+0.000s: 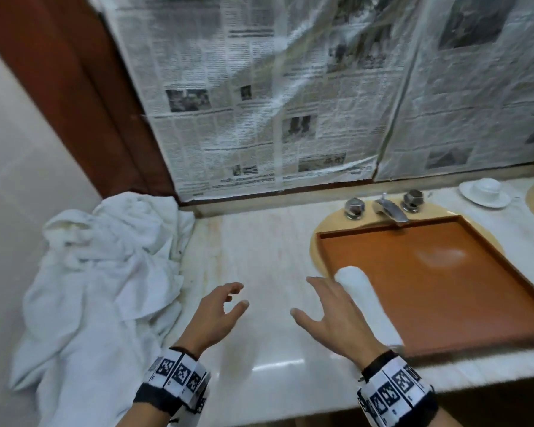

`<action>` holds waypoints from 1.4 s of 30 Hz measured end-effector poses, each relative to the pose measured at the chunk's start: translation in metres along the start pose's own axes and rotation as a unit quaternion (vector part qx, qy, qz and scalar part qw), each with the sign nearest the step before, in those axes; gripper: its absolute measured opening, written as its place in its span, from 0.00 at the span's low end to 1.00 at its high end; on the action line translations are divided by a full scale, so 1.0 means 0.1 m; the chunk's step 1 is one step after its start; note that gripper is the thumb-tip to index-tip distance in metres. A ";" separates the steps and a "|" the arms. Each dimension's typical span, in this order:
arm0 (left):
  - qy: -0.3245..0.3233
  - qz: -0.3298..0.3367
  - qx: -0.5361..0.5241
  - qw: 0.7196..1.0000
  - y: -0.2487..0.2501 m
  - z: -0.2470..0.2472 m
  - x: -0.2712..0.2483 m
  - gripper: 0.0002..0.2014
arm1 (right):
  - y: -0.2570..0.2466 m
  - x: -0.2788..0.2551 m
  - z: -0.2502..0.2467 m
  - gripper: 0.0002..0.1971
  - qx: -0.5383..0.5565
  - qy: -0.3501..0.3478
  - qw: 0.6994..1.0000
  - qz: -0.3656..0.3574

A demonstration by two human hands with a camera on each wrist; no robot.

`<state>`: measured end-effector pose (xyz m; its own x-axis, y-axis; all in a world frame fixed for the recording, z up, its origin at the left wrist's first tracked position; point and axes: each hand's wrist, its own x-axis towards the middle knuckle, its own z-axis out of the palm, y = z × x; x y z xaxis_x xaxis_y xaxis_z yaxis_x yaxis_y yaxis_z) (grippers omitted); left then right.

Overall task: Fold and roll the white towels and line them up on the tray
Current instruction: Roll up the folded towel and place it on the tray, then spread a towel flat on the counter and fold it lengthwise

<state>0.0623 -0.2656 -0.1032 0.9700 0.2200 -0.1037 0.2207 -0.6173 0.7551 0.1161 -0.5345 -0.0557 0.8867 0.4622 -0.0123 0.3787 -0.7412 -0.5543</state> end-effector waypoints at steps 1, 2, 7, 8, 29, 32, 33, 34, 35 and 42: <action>0.008 -0.006 0.003 1.000 -0.08 -0.10 -0.09 0.21 | -0.12 0.04 0.05 0.39 -0.009 -0.009 1.000 -0.014; 0.015 -0.012 0.005 1.000 -0.16 -0.21 -0.18 0.22 | -0.23 0.09 0.12 0.38 -0.016 -0.019 0.999 -0.026; 0.049 -0.023 0.013 0.998 -0.49 -0.74 -0.61 0.26 | -0.77 0.22 0.48 0.40 -0.022 -0.057 0.996 -0.068; 0.056 -0.021 0.017 0.998 -0.54 -0.83 -0.68 0.26 | -0.87 0.24 0.55 0.40 -0.024 -0.065 0.995 -0.075; 0.124 -0.103 0.140 0.977 -1.38 -1.51 -0.54 0.36 | -1.90 1.44 2.02 0.30 -0.126 -0.163 0.954 -0.217; 0.128 -0.113 0.154 0.973 -1.44 -1.48 -0.48 0.33 | -1.91 1.52 2.09 0.18 -0.134 -0.128 0.951 -0.247; 0.131 -0.111 0.162 0.972 -1.45 -1.47 -0.47 0.32 | -1.91 1.52 2.09 0.15 -0.121 -0.111 0.951 -0.261; 0.135 -0.110 0.171 0.970 -1.45 -1.46 -0.47 0.30 | -1.91 1.52 2.07 0.14 -0.102 -0.093 0.952 -0.275; 0.145 -0.109 0.176 0.968 -1.45 -1.44 -0.47 0.28 | -1.91 1.51 2.04 0.12 -0.080 -0.076 0.951 -0.288; 0.309 -0.037 0.149 0.939 -1.33 -1.58 -0.56 0.09 | -2.01 1.38 1.41 0.09 0.053 -0.010 0.948 -0.313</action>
<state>-0.0379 -0.0766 -0.0955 0.7266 0.6099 0.3164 0.3928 -0.7466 0.5369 0.1250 -0.2526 -0.0636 0.4911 0.8058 0.3309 0.7994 -0.2660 -0.5387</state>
